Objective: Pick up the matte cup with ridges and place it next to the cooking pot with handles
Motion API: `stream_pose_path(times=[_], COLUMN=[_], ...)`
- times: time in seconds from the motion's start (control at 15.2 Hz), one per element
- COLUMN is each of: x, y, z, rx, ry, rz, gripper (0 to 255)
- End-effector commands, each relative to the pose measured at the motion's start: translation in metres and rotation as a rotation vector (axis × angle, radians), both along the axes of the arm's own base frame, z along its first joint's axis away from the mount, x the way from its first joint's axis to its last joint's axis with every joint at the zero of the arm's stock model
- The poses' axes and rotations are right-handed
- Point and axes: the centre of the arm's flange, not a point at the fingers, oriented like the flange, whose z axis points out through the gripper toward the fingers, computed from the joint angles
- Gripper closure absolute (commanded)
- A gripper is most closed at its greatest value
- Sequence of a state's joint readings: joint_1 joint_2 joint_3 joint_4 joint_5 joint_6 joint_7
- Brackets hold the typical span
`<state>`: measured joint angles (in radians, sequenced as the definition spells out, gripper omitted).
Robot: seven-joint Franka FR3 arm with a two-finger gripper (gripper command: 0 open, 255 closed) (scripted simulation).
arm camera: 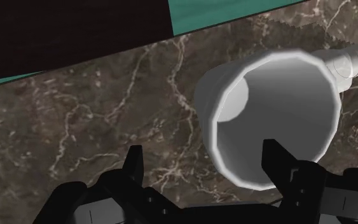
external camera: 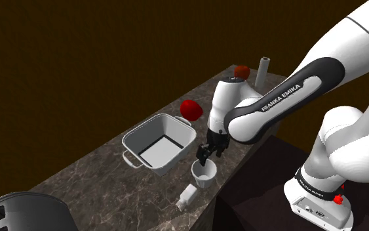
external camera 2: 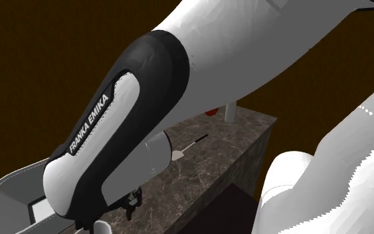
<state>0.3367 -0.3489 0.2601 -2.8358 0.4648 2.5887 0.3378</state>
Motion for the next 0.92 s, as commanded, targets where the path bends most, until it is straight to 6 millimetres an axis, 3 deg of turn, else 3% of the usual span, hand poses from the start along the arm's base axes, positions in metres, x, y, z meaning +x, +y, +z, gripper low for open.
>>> stream_pose_path(times=[0.0, 0.07, 0.33, 0.86], x=[0.0, 0.0, -0.002, -0.002], y=[0.0, 0.0, -0.01, -0.01], z=[0.0, 0.0, 0.049, 0.049], rx=[0.0, 0.0, 0.0, 0.0], ry=[0.0, 0.001, 0.001, 0.001], rz=[0.0, 0.0, 0.0, 0.0], gripper=[0, 0, 0, 0])
